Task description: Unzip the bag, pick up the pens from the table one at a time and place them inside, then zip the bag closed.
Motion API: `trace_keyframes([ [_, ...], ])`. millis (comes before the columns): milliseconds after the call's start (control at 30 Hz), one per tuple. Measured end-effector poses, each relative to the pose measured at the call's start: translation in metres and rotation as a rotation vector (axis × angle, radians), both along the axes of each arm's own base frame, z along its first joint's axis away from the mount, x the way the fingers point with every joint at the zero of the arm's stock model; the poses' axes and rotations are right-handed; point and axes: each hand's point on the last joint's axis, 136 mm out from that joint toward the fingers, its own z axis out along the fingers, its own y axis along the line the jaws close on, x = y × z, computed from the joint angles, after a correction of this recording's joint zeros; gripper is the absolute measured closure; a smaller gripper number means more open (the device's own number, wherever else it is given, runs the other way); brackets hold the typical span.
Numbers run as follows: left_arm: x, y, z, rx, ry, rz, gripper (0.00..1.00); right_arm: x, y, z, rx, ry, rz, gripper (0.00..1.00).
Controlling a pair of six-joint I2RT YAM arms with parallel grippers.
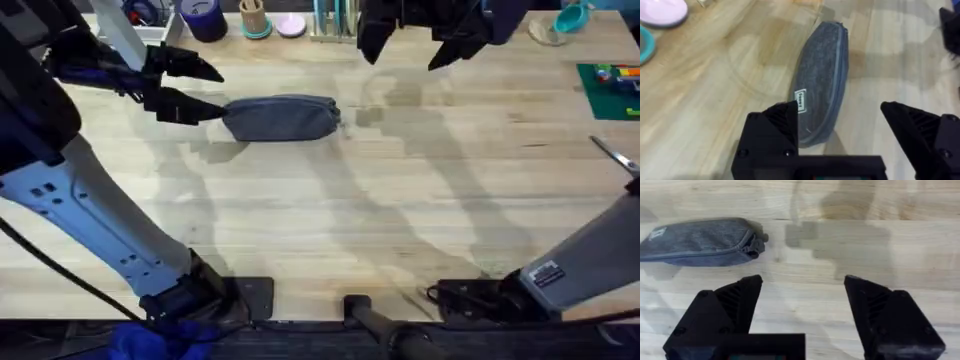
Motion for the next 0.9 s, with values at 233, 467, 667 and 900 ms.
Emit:
trace_keyframes([
  [233, -0.006, 0.000, 0.005, 0.020, 0.070, 0.019, 0.002, 0.000, 0.000, 0.000, 0.000, 0.001, 0.000, 0.005],
  [467, -0.016, 0.001, 0.041, 0.113, 0.059, 0.061, 0.002, 0.000, 0.000, 0.000, 0.000, 0.001, 0.002, 0.005],
  [667, -0.027, 0.001, 0.057, 0.188, 0.071, 0.113, 0.002, -0.001, 0.003, 0.000, 0.006, 0.002, 0.040, 0.005],
  [900, -0.051, 0.000, 0.059, 0.303, 0.101, 0.253, 0.002, -0.003, 0.007, 0.001, 0.008, -0.002, 0.092, 0.005],
])
